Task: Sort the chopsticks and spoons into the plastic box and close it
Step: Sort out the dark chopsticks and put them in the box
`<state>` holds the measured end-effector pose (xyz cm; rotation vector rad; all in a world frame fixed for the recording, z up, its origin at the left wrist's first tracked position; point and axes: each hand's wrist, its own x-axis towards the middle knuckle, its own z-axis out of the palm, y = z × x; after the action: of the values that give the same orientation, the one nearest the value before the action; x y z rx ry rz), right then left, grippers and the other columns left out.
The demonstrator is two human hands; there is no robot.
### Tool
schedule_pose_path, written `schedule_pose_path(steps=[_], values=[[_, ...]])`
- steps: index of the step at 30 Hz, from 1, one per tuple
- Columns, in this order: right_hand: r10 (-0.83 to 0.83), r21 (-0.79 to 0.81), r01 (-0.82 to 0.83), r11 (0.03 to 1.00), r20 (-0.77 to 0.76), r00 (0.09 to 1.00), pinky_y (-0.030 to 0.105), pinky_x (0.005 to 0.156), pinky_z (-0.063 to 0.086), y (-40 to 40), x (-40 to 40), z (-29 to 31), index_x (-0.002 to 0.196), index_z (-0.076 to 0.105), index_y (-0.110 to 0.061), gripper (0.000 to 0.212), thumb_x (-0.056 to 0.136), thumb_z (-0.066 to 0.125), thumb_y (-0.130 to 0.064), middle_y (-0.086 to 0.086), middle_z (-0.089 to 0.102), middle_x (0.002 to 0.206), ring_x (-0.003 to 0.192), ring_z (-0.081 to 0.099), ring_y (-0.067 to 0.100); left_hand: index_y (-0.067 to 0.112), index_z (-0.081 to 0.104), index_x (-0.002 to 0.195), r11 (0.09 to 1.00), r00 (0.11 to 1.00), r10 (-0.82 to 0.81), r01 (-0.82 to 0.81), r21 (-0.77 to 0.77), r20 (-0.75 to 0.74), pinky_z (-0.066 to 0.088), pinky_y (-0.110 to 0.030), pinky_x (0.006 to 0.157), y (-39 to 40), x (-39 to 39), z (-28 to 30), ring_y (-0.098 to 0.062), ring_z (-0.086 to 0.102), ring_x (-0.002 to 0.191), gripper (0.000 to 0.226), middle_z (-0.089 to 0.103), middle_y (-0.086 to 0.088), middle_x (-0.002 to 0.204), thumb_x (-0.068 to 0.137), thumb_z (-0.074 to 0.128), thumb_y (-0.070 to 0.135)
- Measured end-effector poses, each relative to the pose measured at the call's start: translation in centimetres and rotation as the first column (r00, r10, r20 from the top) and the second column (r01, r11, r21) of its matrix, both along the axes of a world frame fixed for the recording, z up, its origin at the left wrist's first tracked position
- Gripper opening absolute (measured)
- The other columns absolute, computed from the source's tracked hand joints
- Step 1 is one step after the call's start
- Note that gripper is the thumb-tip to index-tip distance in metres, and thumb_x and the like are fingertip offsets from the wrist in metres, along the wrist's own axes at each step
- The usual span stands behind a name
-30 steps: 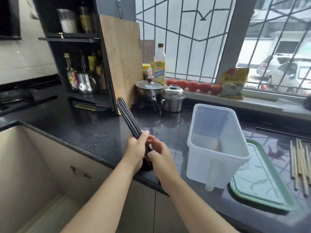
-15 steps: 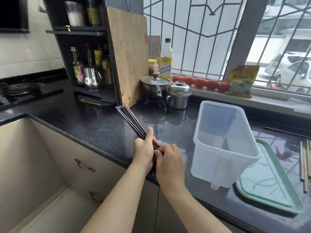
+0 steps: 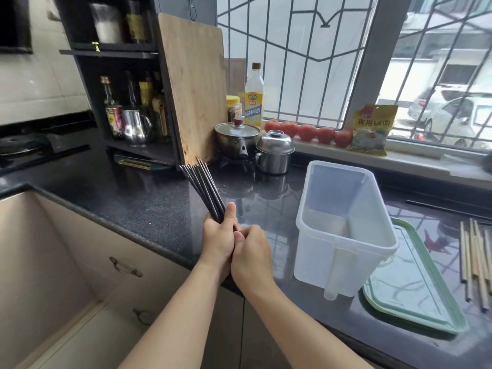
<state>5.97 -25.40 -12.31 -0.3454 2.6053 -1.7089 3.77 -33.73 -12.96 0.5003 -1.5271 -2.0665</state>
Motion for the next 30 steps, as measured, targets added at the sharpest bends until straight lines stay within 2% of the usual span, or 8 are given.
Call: schedule_pose_path(steps=[7,10,12,16,20,24,28,30], values=[[-0.008,-0.106,0.012,0.994,0.039,0.999,0.027,0.064,0.039,0.3,0.5,2.5,0.093,0.048,-0.021,0.017,0.107,0.041,-0.029,-0.003,0.060,0.094,0.085,0.057,0.014,0.005,0.052,0.086,1.000,1.000,0.020,-0.020,0.019,0.015,0.051,-0.026,0.053,0.6,0.4,0.3,-0.024,0.057,0.065,0.030,0.053,-0.006,0.068,0.103,0.060,0.028],[0.063,-0.194,-0.093,0.977,-0.155,0.986,0.024,0.065,0.042,1.2,2.4,7.7,0.113,0.049,-0.024,0.009,0.108,0.041,-0.026,-0.008,0.059,0.091,0.082,0.057,0.010,0.010,0.058,0.108,0.995,0.998,-0.057,0.055,0.086,0.019,0.055,-0.032,0.069,0.6,0.4,0.4,-0.021,0.065,0.078,0.027,0.064,-0.006,0.086,0.094,0.067,0.030],[0.064,-0.212,-0.142,0.967,-0.337,0.939,0.029,0.062,0.046,3.5,2.4,12.7,0.133,0.043,-0.032,0.028,0.108,0.040,-0.021,-0.009,0.056,0.081,0.067,0.053,0.006,0.011,0.053,0.110,0.996,0.998,-0.061,0.060,0.071,0.005,0.051,-0.036,0.059,0.7,0.2,0.2,-0.023,0.058,0.066,0.014,0.057,-0.007,0.079,0.100,0.059,0.018],[-0.030,0.261,0.158,0.952,-0.435,0.900,0.046,0.065,0.052,12.4,-0.7,19.3,0.133,0.044,-0.037,0.038,0.104,0.035,-0.015,0.007,0.061,0.093,0.073,0.060,0.025,0.017,0.044,0.099,0.984,0.994,-0.106,0.103,0.148,0.013,0.036,-0.029,0.044,0.9,-0.2,0.2,-0.016,0.038,0.049,0.016,0.040,-0.001,0.068,0.098,0.047,0.002],[-0.028,0.848,0.155,0.506,-0.163,0.986,0.042,0.085,0.053,17.5,-3.3,18.0,0.115,0.054,-0.011,0.021,0.100,0.040,-0.015,0.018,0.060,0.115,0.094,0.057,0.034,0.015,0.046,0.101,0.954,0.981,-0.186,0.168,0.249,0.050,0.037,-0.028,0.043,2.8,-0.5,0.7,-0.016,0.040,0.049,0.014,0.041,-0.002,0.068,0.100,0.047,0.001],[0.067,0.926,0.024,0.376,-0.053,0.996,0.035,0.075,0.045,14.6,-5.6,15.5,0.073,0.048,-0.013,0.025,0.098,0.044,-0.011,0.004,0.045,0.074,0.082,0.050,0.028,0.012,0.048,0.109,0.911,0.973,-0.228,0.228,0.345,-0.039,0.037,-0.028,0.042,3.8,-0.2,0.5,-0.015,0.041,0.049,0.018,0.045,-0.002,0.068,0.097,0.048,-0.001],[0.103,0.943,-0.151,0.298,0.125,0.987,0.034,0.075,0.054,12.6,-7.4,13.8,0.110,0.068,0.001,0.023,0.095,0.051,-0.003,0.006,0.055,0.076,0.073,0.055,0.026,0.011,0.052,0.113,0.881,0.966,-0.224,0.257,0.397,-0.130,0.035,-0.026,0.041,2.9,0.6,0.4,-0.014,0.042,0.050,0.015,0.052,-0.002,0.072,0.101,0.047,0.003],[0.065,0.925,-0.175,0.336,0.162,0.985,0.031,0.069,0.052,12.9,-7.6,13.8,0.114,0.066,-0.003,0.021,0.097,0.055,-0.007,0.012,0.067,0.097,0.069,0.055,0.023,0.011,0.053,0.111,0.874,0.956,-0.254,0.292,0.388,-0.147,0.037,-0.027,0.043,2.9,1.0,0.6,-0.016,0.046,0.052,0.011,0.055,-0.005,0.076,0.102,0.048,0.005]])
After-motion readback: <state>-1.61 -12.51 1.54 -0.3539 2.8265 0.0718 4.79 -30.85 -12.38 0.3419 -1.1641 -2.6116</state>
